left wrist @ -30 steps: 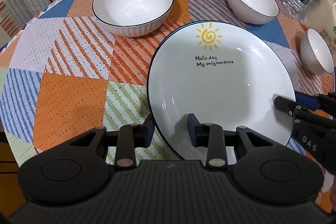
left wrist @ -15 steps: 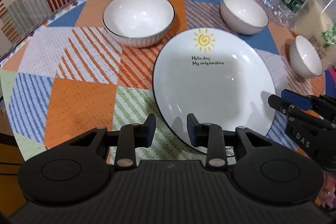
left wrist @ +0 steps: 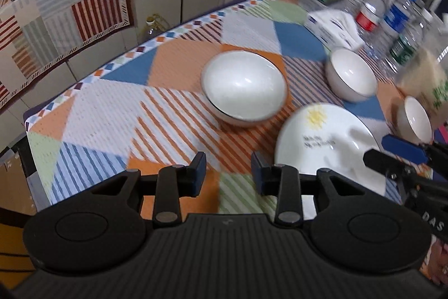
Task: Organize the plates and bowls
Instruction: 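Move the right gripper toward the white bowls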
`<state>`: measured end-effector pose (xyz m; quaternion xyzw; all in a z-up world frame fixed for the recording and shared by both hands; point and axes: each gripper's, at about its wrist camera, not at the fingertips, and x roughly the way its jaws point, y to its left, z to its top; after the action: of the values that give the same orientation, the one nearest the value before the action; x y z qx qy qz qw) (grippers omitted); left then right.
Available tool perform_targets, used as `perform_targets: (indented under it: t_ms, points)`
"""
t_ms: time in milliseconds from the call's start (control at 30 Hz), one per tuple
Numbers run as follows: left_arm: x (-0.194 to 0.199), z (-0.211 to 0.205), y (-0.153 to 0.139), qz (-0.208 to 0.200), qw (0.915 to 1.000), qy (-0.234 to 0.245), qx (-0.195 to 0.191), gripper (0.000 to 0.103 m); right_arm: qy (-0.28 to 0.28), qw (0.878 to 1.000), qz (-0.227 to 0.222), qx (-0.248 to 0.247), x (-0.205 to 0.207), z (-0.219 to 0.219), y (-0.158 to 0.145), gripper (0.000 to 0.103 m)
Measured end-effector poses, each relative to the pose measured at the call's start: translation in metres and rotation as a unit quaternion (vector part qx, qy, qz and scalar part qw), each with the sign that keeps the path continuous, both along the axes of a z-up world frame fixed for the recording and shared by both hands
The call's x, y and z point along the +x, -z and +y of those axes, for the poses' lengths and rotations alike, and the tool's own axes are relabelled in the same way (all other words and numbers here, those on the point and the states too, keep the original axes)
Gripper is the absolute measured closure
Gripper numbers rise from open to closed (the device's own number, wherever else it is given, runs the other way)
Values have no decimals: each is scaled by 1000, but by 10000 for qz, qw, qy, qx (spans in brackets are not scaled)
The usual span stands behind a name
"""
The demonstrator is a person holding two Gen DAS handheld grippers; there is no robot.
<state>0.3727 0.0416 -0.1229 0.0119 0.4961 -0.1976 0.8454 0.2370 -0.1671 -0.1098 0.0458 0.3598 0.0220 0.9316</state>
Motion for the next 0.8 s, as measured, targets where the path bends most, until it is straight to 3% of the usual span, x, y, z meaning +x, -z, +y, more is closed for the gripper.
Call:
perform_targets:
  t_ms: [233,333,433,667,800]
  points:
    - [44,8,16,-110,9999,-14,14,62,20,9997,12,241,48,18,7,57]
    - [60,7,25,5,10000,-39,-49,61,79,9991,81,405,70,20,17,57]
    - [76,3,37,155,9998,0,-154,53,198,9985,198,480,92,21,30,57]
    - [103,-11,62,474,9986,122,-190,52,362,9949,565,754,137,15,53,57]
    - [111,-21,71,426,9987,212,-198,55,355,9944,742,669,152,14,64,59]
